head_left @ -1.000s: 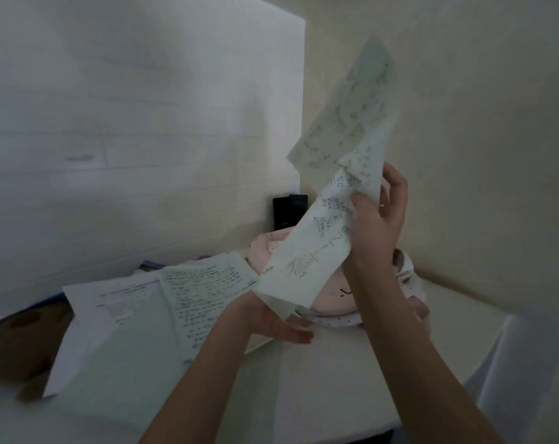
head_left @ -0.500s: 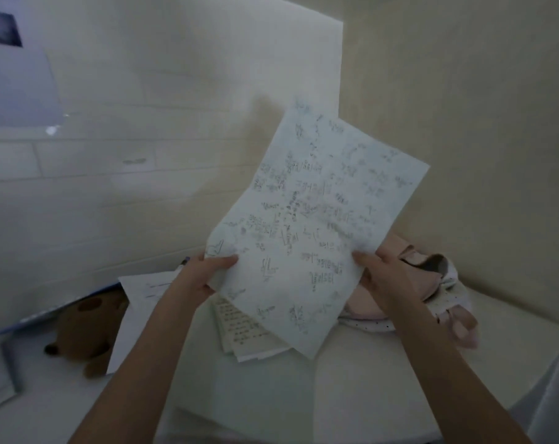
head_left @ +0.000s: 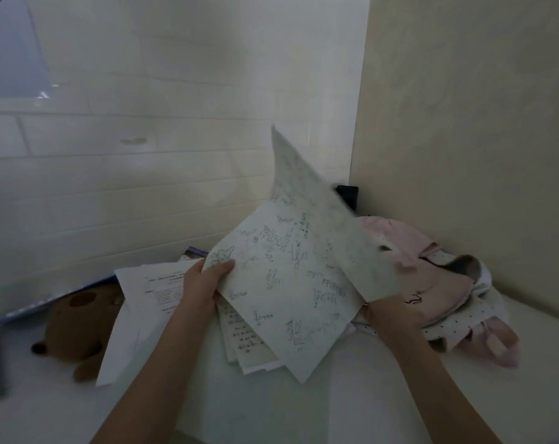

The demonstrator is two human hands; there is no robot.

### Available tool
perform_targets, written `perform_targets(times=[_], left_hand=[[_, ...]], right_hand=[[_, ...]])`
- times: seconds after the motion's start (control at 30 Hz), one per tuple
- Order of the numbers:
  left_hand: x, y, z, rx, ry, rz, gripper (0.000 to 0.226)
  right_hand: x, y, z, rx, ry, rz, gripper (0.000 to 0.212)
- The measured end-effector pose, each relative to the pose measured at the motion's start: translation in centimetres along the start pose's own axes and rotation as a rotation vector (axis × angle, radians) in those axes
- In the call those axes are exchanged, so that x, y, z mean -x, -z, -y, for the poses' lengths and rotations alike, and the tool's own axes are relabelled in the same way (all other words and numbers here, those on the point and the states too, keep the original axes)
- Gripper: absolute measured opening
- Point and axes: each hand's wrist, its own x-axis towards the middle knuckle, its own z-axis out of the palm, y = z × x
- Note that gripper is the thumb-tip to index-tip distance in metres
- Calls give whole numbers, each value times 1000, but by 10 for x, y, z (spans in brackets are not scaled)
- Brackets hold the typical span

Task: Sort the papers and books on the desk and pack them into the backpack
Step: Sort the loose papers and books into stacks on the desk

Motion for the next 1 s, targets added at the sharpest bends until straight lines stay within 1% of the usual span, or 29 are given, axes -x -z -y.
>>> perform_targets(times=[0.07, 0.13, 0.17, 0.2, 0.27, 0.3, 0.33, 0.37, 0.4, 0.43, 0.47, 0.53, 0.57, 0.63, 0.7, 0.73, 0.77, 0.8, 0.83, 0.87, 0.9, 0.93, 0.97, 1.0], left_hand=[[-6, 0, 0, -44, -16, -2, 40], [-8, 0, -2, -7, -11, 21, 29], [-8, -1, -3, 69, 6, 51, 22], [-5, -3, -5, 178, 37, 98, 20], [-3, -2, -5, 388, 91, 224, 31], [1, 0, -6, 454, 104, 285, 39], [4, 0, -4, 470, 118, 341, 45], [9, -1, 0, 445, 139, 402, 46], [11, -2, 6, 369, 156, 439, 41], [12, -4, 12, 261, 153, 441, 35], [12, -6, 16, 143, 130, 397, 36], [11, -6, 21, -30, 84, 319, 49], [10, -5, 23, -74, 74, 320, 52], [11, -4, 23, -173, 66, 367, 54], [18, -7, 22, -342, -2, 386, 52], [20, -9, 23, -395, -59, 368, 50], [22, -11, 24, -419, -130, 327, 50], [21, -12, 26, -447, -220, 254, 52], [20, -13, 26, -520, -322, 141, 55], [17, -12, 28, -628, -418, 1, 58], [13, -9, 28, -722, -476, -122, 61], [10, -5, 28, -768, -491, -184, 64], [6, -2, 29, -781, -455, -181, 66], [3, 0, 30, -766, -419, -143, 68]], right_hand=[[0, 4, -10, 93, 55, 49, 34], [-1, 6, -20, 134, 60, 50, 51], [-3, 7, -24, 164, 66, 38, 55], [-5, 7, -27, 193, 85, 37, 56], [-8, 5, -32, 293, 145, 68, 56], [-8, 2, -32, 355, 168, 92, 58], [-7, 0, -32, 383, 182, 132, 60], [-7, -1, -33, 392, 171, 183, 62], [-5, -2, -32, 357, 139, 252, 62], [-7, -3, -34, 303, 85, 301, 58], [-8, -5, -32, 225, 10, 338, 50], [-6, -8, -27, 138, -126, 305, 31], [-6, -7, -26, 123, -122, 279, 29], [-6, -1, -28, 163, -6, 273, 34], [-3, 1, -31, 287, 63, 308, 49], [-2, 1, -34, 322, 85, 299, 55], [-5, 1, -38, 347, 99, 250, 59], [-6, 1, -40, 341, 107, 208, 61], [-9, 1, -43, 363, 121, 178, 61], [-11, 0, -44, 413, 148, 175, 60], [-10, -2, -44, 504, 192, 194, 58], [-10, -6, -46, 599, 234, 222, 56], [-8, -12, -48, 692, 269, 246, 56], [-6, -20, -50, 772, 294, 258, 56]])
